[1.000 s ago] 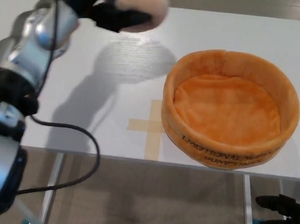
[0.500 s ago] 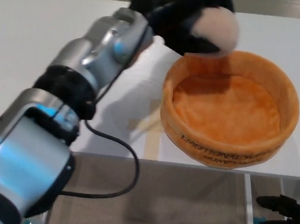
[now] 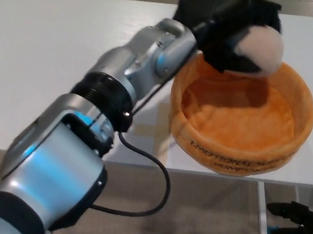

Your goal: Use the left hand to pick up the pink round toy on the left and place it inside the orange plate on the desk.

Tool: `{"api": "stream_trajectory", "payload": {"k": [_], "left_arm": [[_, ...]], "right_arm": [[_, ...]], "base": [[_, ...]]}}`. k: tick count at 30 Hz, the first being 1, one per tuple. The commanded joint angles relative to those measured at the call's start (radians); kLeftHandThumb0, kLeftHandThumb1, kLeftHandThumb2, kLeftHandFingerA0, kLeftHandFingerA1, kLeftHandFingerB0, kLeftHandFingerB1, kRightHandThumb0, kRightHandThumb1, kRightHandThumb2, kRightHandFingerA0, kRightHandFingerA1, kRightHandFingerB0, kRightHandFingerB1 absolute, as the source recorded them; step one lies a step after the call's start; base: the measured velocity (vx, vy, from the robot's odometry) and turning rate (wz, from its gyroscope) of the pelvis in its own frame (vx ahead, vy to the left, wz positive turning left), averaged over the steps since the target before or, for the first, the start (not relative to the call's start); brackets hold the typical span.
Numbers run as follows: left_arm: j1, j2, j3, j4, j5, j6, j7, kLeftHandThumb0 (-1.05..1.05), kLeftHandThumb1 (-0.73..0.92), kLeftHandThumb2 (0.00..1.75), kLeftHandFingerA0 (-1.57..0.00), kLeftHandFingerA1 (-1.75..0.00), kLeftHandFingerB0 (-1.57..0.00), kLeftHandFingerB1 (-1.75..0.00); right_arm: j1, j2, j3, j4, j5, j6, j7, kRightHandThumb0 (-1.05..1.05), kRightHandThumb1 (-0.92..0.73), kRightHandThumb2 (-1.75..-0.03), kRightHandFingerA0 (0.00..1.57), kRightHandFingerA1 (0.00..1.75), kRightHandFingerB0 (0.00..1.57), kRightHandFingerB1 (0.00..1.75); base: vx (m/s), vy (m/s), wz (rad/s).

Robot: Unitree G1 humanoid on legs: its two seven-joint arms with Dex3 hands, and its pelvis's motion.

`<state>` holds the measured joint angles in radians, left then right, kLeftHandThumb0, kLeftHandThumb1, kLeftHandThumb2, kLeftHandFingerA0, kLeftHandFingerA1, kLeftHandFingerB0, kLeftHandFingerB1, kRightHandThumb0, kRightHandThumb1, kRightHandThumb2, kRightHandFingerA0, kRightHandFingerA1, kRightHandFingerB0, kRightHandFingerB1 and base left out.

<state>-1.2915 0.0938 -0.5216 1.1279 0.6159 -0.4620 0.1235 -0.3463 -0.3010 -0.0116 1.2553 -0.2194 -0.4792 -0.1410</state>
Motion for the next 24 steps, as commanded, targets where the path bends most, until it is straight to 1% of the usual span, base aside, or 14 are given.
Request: {"api": "stream_trajectory", "payload": {"k": [1, 2, 3, 4, 5, 6, 7, 10, 11, 12, 13, 19, 24], "left_arm": [[0.006, -0.014, -0.052, 0.005, 0.04, 0.064, -0.148, -0.33, 0.5, 1.02, -0.01, -0.48, -0.01, -0.46], [0.005, -0.015, -0.057, 0.002, 0.041, 0.074, -0.159, -0.33, 0.5, 1.02, -0.01, -0.48, -0.01, -0.46], [0.008, -0.016, -0.064, -0.004, 0.043, 0.088, -0.169, -0.69, 0.51, 0.81, -0.04, -0.28, -0.09, -0.32], [0.011, -0.017, -0.07, -0.01, 0.045, 0.098, -0.175, -0.69, 0.51, 0.81, -0.04, -0.28, -0.09, -0.32], [0.014, -0.017, -0.073, -0.016, 0.045, 0.103, -0.179, -0.7, 0.48, 0.82, -0.03, -0.22, -0.08, -0.29], [0.016, -0.016, -0.075, -0.02, 0.044, 0.106, -0.183, -0.7, 0.48, 0.82, -0.03, -0.22, -0.08, -0.29], [0.02, -0.018, -0.081, -0.025, 0.049, 0.118, -0.187, -0.78, 0.46, 0.84, 0.0, 0.0, -0.04, -0.14], [0.03, -0.02, -0.089, -0.04, 0.055, 0.145, -0.204, -0.75, 0.42, 0.83, 0.0, 0.0, -0.01, -0.11], [0.03, -0.02, -0.088, -0.043, 0.053, 0.151, -0.212, -0.91, 0.43, 0.6, 0.0, 0.0, 0.0, -0.15], [0.03, -0.02, -0.088, -0.043, 0.053, 0.151, -0.212, -0.91, 0.43, 0.6, 0.0, 0.0, 0.0, -0.15], [0.028, -0.02, -0.087, -0.052, 0.047, 0.166, -0.247, -1.0, 0.44, 0.69, 0.0, 0.0, 0.0, -0.02], [0.032, -0.01, -0.076, -0.077, 0.036, 0.178, -0.289, -1.02, 0.47, 0.7, 0.0, 0.0, 0.0, 0.0], [0.019, 0.002, -0.064, -0.097, 0.031, 0.188, -0.312, -1.02, 0.51, 0.68, 0.0, 0.0, 0.0, 0.0]], "right_arm": [[0.005, -0.009, 0.012, 0.001, -0.008, -0.006, -0.01, -0.1, -0.64, -0.58, 0.65, 0.61, 0.64, 0.52], [0.003, -0.01, 0.011, 0.0, -0.006, -0.008, -0.009, -0.1, -0.64, -0.58, 0.65, 0.61, 0.64, 0.52], [0.001, -0.009, 0.009, -0.001, -0.003, -0.009, -0.009, -0.09, -0.64, -0.58, 0.66, 0.62, 0.64, 0.51], [-0.001, -0.009, 0.008, -0.003, -0.002, -0.008, -0.009, -0.09, -0.64, -0.58, 0.66, 0.62, 0.64, 0.51], [-0.001, -0.009, 0.01, -0.002, -0.004, -0.008, -0.009, -0.09, -0.65, -0.58, 0.66, 0.62, 0.64, 0.51], [-0.002, -0.01, 0.011, -0.002, -0.005, -0.008, -0.009, -0.09, -0.65, -0.58, 0.66, 0.62, 0.64, 0.51], [-0.004, -0.012, 0.014, -0.001, -0.009, -0.004, -0.013, -0.1, -0.65, -0.58, 0.69, 0.63, 0.63, 0.5], [-0.011, -0.013, 0.019, 0.002, -0.015, 0.004, -0.02, -0.1, -0.65, -0.58, 0.69, 0.63, 0.64, 0.51], [-0.013, -0.013, 0.02, 0.002, -0.015, 0.003, -0.02, -0.1, -0.65, -0.58, 0.7, 0.64, 0.64, 0.51], [-0.013, -0.013, 0.02, 0.002, -0.015, 0.003, -0.02, -0.1, -0.65, -0.58, 0.7, 0.64, 0.64, 0.51], [-0.018, -0.013, 0.018, 0.002, -0.01, 0.001, -0.016, -0.11, -0.65, -0.58, 0.68, 0.63, 0.65, 0.52], [-0.019, -0.013, 0.016, 0.004, -0.005, -0.003, -0.013, -0.08, -0.64, -0.58, 0.68, 0.63, 0.65, 0.52], [-0.02, -0.014, 0.017, 0.004, -0.006, 0.0, -0.013, -0.11, -0.65, -0.58, 0.7, 0.64, 0.65, 0.51]], "base": [[0.0, 0.0, 0.0], [0.0, 0.0, 0.0], [0.0, 0.0, 0.0], [0.0, 0.0, 0.0], [0.0, 0.0, 0.0], [0.0, 0.0, 0.0], [0.0, 0.0, 0.0], [0.0, 0.0, 0.0], [0.0, 0.0, 0.0], [0.0, 0.0, 0.0], [0.0, 0.0, 0.0], [0.0, 0.0, 0.0], [0.0, 0.0, 0.0]]}}
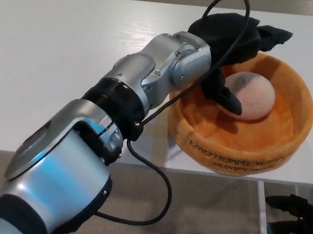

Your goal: Use the left hand to pick up the pink round toy on the left and place it inside the orange plate on the desk.

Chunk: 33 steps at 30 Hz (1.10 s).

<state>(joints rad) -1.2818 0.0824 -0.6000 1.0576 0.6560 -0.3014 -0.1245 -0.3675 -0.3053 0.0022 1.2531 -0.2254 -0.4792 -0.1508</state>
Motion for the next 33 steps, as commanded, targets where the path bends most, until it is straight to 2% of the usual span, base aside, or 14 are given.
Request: {"api": "stream_trajectory", "payload": {"k": [1, 6, 7, 10, 11, 17, 18, 20, 23, 25, 26, 27, 28, 33], "left_arm": [[0.008, 0.016, 0.017, -0.032, -0.011, 0.03, -0.07, -1.02, 0.51, 0.68, 0.0, 0.0, 0.0, 0.0], [-0.008, 0.059, 0.052, -0.109, -0.026, 0.006, -0.081, -1.03, 0.51, 0.7, 0.0, 0.0, 0.0, 0.0], [0.004, 0.076, 0.079, -0.15, -0.049, -0.034, -0.06, -0.64, 0.38, 0.8, 0.0, 0.0, 0.0, -0.07], [0.034, 0.111, 0.133, -0.239, -0.092, -0.115, -0.023, -0.55, 0.38, 0.73, 0.0, 0.0, 0.0, -0.09], [0.057, 0.133, 0.165, -0.303, -0.119, -0.154, -0.017, -0.04, 0.4, 0.69, 0.0, 0.0, 0.0, -0.22], [0.143, 0.197, 0.268, -0.57, -0.187, -0.22, -0.034, -0.03, 0.5, 0.75, 0.0, -0.03, -0.03, -0.33], [0.171, 0.215, 0.29, -0.65, -0.215, -0.222, -0.057, 0.02, 0.61, 0.57, -0.01, -0.26, -0.23, -0.35], [0.192, 0.228, 0.306, -0.708, -0.235, -0.223, -0.074, 0.02, 0.61, 0.57, -0.01, -0.26, -0.23, -0.35], [0.324, 0.298, 0.375, -1.008, -0.349, -0.199, -0.15, 0.14, 0.59, 0.78, -0.14, -0.32, -0.45, -0.37], [0.382, 0.321, 0.404, -1.118, -0.405, -0.175, -0.178, 0.14, 0.59, 0.78, -0.14, -0.32, -0.45, -0.37], [0.404, 0.333, 0.415, -1.154, -0.435, -0.171, -0.189, 0.15, 0.45, 1.0, -0.06, -0.49, -0.31, -0.54], [0.422, 0.342, 0.424, -1.181, -0.461, -0.167, -0.199, 0.15, 0.45, 1.0, -0.06, -0.49, -0.31, -0.54], [0.467, 0.37, 0.449, -1.219, -0.51, -0.172, -0.213, 0.16, 0.58, 0.8, -0.15, -0.37, -0.47, -0.36], [0.682, 0.501, 0.583, -1.367, -0.762, -0.126, -0.312, 0.1, 0.58, 0.78, -0.14, -0.4, -0.49, -0.37]], "right_arm": [[0.003, -0.01, 0.003, 0.006, -0.001, 0.0, -0.003, -0.11, -0.65, -0.58, 0.7, 0.64, 0.65, 0.51], [0.005, -0.01, 0.008, 0.005, -0.005, 0.004, -0.006, -0.09, -0.65, -0.58, 0.68, 0.63, 0.65, 0.51], [0.005, -0.01, 0.009, 0.006, -0.006, 0.004, -0.008, -0.1, -0.65, -0.58, 0.7, 0.65, 0.65, 0.51], [0.004, -0.01, 0.01, 0.006, -0.007, 0.002, -0.011, -0.1, -0.65, -0.58, 0.7, 0.65, 0.65, 0.51], [0.005, -0.011, 0.009, 0.006, -0.005, -0.002, -0.011, -0.08, -0.64, -0.58, 0.69, 0.65, 0.66, 0.52], [0.006, -0.017, 0.005, 0.009, 0.005, -0.006, 0.002, -0.08, -0.65, -0.58, 0.68, 0.64, 0.64, 0.52], [0.005, -0.018, 0.005, 0.01, 0.005, 0.003, 0.006, -0.11, -0.66, -0.59, 0.67, 0.62, 0.63, 0.5], [0.003, -0.018, 0.004, 0.011, 0.006, 0.009, 0.009, -0.11, -0.66, -0.59, 0.67, 0.62, 0.63, 0.5], [0.006, -0.015, 0.004, 0.011, 0.007, 0.018, 0.007, -0.11, -0.66, -0.59, 0.7, 0.65, 0.63, 0.5], [0.006, -0.014, 0.004, 0.012, 0.008, 0.026, 0.008, -0.11, -0.66, -0.59, 0.7, 0.65, 0.63, 0.5], [0.005, -0.013, 0.004, 0.012, 0.008, 0.029, 0.009, -0.11, -0.66, -0.59, 0.71, 0.67, 0.63, 0.5], [0.004, -0.013, 0.004, 0.013, 0.008, 0.031, 0.01, -0.11, -0.66, -0.59, 0.71, 0.67, 0.63, 0.5], [0.007, -0.012, 0.004, 0.012, 0.008, 0.027, 0.009, -0.09, -0.65, -0.58, 0.67, 0.62, 0.64, 0.5], [0.012, -0.015, 0.006, 0.011, 0.005, 0.018, 0.009, -0.09, -0.65, -0.58, 0.65, 0.6, 0.63, 0.5]], "base": [[0.0, 0.0, 0.0], [0.0, 0.0, 0.0], [0.0, 0.0, 0.0], [0.0, 0.0, 0.0], [0.0, 0.0, 0.0], [0.0, 0.0, 0.0], [0.0, 0.0, 0.0], [0.0, 0.0, 0.0], [0.0, 0.0, 0.0], [0.0, 0.0, 0.0], [0.0, 0.0, 0.0], [0.0, 0.0, 0.0], [0.0, 0.0, 0.0], [0.0, 0.0, 0.0]]}}
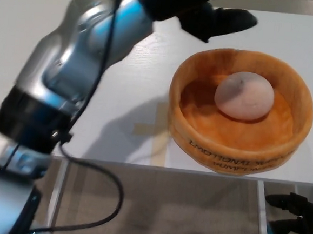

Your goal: Use the left hand to pick up the pink round toy on the left and place it inside the orange plate on the desk.

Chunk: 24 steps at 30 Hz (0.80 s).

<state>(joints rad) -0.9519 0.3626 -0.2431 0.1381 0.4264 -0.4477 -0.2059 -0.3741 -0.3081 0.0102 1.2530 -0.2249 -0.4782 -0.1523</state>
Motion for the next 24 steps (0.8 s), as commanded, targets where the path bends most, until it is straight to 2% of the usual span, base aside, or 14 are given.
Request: {"api": "stream_trajectory", "payload": {"k": [1, 3, 4, 8, 13, 14, 15, 17, 18, 20, 21, 24], "left_arm": [[0.426, 0.254, 0.273, -0.492, -0.648, 0.064, -0.276, 0.1, 0.58, 0.78, -0.14, -0.4, -0.49, -0.37], [0.485, 0.283, 0.314, -0.508, -0.771, 0.11, -0.339, 0.13, 0.58, 0.81, -0.12, -0.37, -0.47, -0.37], [0.528, 0.31, 0.349, -0.516, -0.835, 0.135, -0.384, 0.04, 0.65, 0.74, -0.13, -0.35, -0.47, -0.37], [0.632, 0.372, 0.444, -0.534, -1.02, 0.217, -0.512, 0.02, 0.69, 0.7, -0.14, -0.37, -0.49, -0.39], [0.788, 0.38, 0.55, -0.545, -1.094, 0.232, -0.556, 0.0, 0.72, 0.64, -0.17, -0.38, -0.41, -0.35], [0.838, 0.37, 0.57, -0.552, -1.101, 0.226, -0.552, 0.01, 0.49, 0.95, -0.08, -0.48, -0.34, -0.55], [0.891, 0.359, 0.586, -0.546, -1.109, 0.213, -0.562, 0.0, 0.7, 0.63, -0.18, -0.37, -0.5, -0.37], [0.922, 0.352, 0.593, -0.54, -1.114, 0.203, -0.57, 0.0, 0.7, 0.63, -0.18, -0.37, -0.5, -0.37], [0.963, 0.341, 0.596, -0.523, -1.119, 0.186, -0.589, 0.0, 0.47, 0.94, -0.08, -0.48, -0.34, -0.55], [0.987, 0.334, 0.596, -0.511, -1.123, 0.176, -0.603, 0.0, 0.47, 0.94, -0.08, -0.48, -0.34, -0.55], [1.024, 0.325, 0.593, -0.498, -1.118, 0.151, -0.617, 0.0, 0.69, 0.64, -0.18, -0.37, -0.4, -0.35], [1.115, 0.309, 0.584, -0.474, -1.086, 0.102, -0.627, 0.01, 0.68, 0.63, -0.18, -0.35, -0.38, -0.34]], "right_arm": [[0.018, -0.014, 0.0, 0.011, 0.003, 0.017, 0.012, -0.09, -0.65, -0.58, 0.65, 0.6, 0.63, 0.5], [0.012, -0.013, -0.004, 0.011, 0.007, 0.015, 0.013, -0.08, -0.65, -0.58, 0.66, 0.62, 0.64, 0.51], [0.012, -0.013, -0.005, 0.011, 0.008, 0.012, 0.012, -0.08, -0.64, -0.58, 0.7, 0.65, 0.64, 0.52], [0.007, -0.018, -0.002, 0.013, 0.004, 0.019, 0.012, -0.09, -0.65, -0.58, 0.67, 0.62, 0.63, 0.5], [0.005, -0.018, 0.002, 0.016, -0.001, 0.029, 0.009, -0.11, -0.66, -0.59, 0.69, 0.62, 0.63, 0.49], [0.001, -0.017, 0.002, 0.018, 0.0, 0.037, 0.009, -0.12, -0.66, -0.59, 0.68, 0.61, 0.63, 0.49], [0.0, -0.015, 0.002, 0.019, 0.001, 0.037, 0.012, -0.12, -0.66, -0.59, 0.66, 0.61, 0.62, 0.5], [0.0, -0.013, 0.001, 0.02, 0.002, 0.036, 0.013, -0.12, -0.66, -0.59, 0.66, 0.61, 0.62, 0.5], [0.002, -0.012, 0.002, 0.021, 0.001, 0.038, 0.014, -0.12, -0.66, -0.59, 0.64, 0.59, 0.62, 0.49], [0.003, -0.012, 0.003, 0.022, 0.001, 0.04, 0.015, -0.12, -0.66, -0.59, 0.64, 0.59, 0.62, 0.49], [0.006, -0.012, 0.004, 0.022, 0.0, 0.04, 0.014, -0.11, -0.66, -0.59, 0.66, 0.63, 0.62, 0.49], [0.004, -0.016, 0.0, 0.02, 0.003, 0.039, 0.013, -0.12, -0.66, -0.59, 0.68, 0.64, 0.62, 0.49]], "base": [[0.0, 0.0, 0.0], [0.0, 0.0, 0.0], [0.0, 0.0, 0.0], [0.0, 0.0, 0.0], [0.0, 0.0, 0.0], [0.0, 0.0, 0.0], [0.0, 0.0, 0.0], [0.0, 0.0, 0.0], [0.0, 0.0, 0.0], [0.0, 0.0, 0.0], [0.0, 0.0, 0.0], [0.0, 0.0, 0.0]]}}
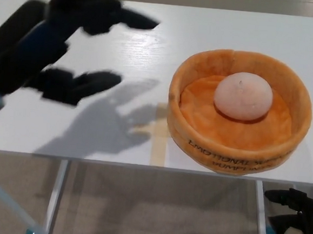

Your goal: Use the left hand to pick up the pink round toy on the left and place it inside the orange plate on the desk.

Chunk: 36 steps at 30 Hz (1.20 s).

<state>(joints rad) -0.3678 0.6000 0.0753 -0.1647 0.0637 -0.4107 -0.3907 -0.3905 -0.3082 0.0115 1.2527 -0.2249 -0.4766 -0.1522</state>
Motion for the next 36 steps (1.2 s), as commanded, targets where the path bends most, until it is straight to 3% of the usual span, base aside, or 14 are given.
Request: {"api": "stream_trajectory", "payload": {"k": [1, 3, 4, 13, 21, 33, 36], "left_arm": [[0.565, 0.063, 0.267, -0.159, -0.721, 0.063, -0.452, 0.03, 0.69, 0.63, -0.16, -0.36, -0.37, -0.33], [0.588, 0.058, 0.269, -0.152, -0.723, 0.062, -0.46, 0.03, 0.69, 0.63, -0.16, -0.36, -0.37, -0.33], [0.675, 0.052, 0.256, -0.105, -0.668, 0.022, -0.477, -0.05, 0.51, 0.96, -0.06, -0.48, -0.24, -0.51], [0.875, 0.042, 0.196, -0.049, -0.548, 0.016, -0.472, -0.04, 0.53, 0.97, -0.05, -0.47, -0.25, -0.52], [0.917, 0.038, 0.176, -0.006, -0.531, 0.035, -0.483, -0.03, 0.53, 0.97, -0.04, -0.47, -0.22, -0.51], [0.761, 0.011, 0.102, 0.298, -0.363, 0.029, -0.447, 0.01, 0.53, 0.98, -0.09, -0.49, -0.2, -0.5], [0.589, -0.031, 0.021, 0.541, -0.211, 0.008, -0.346, -0.01, 0.52, 0.96, -0.11, -0.49, -0.18, -0.49]], "right_arm": [[0.022, -0.016, -0.002, 0.02, 0.003, 0.035, 0.009, -0.11, -0.65, -0.59, 0.71, 0.66, 0.64, 0.5], [0.024, -0.015, -0.002, 0.02, 0.003, 0.034, 0.005, -0.11, -0.65, -0.59, 0.71, 0.66, 0.64, 0.5], [0.03, -0.018, 0.002, 0.02, 0.0, 0.036, 0.012, -0.1, -0.66, -0.59, 0.66, 0.61, 0.63, 0.5], [0.111, -0.006, 0.009, 0.024, -0.003, 0.012, 0.013, -0.1, -0.66, -0.59, 0.67, 0.61, 0.63, 0.5], [0.153, 0.004, 0.011, 0.021, 0.001, 0.002, 0.01, -0.1, -0.65, -0.58, 0.67, 0.61, 0.63, 0.5], [0.138, 0.003, 0.025, 0.019, -0.008, 0.019, 0.004, -0.12, -0.67, -0.59, 0.68, 0.6, 0.61, 0.48], [0.134, 0.007, 0.028, 0.02, -0.008, 0.016, 0.002, -0.1, -0.66, -0.59, 0.66, 0.58, 0.62, 0.49]], "base": [[0.0, 0.0, 0.0], [0.0, 0.0, 0.0], [0.0, 0.0, 0.0], [0.0, 0.0, 0.0], [0.0, 0.0, 0.0], [0.0, 0.0, 0.0], [0.0, 0.0, 0.0]]}}
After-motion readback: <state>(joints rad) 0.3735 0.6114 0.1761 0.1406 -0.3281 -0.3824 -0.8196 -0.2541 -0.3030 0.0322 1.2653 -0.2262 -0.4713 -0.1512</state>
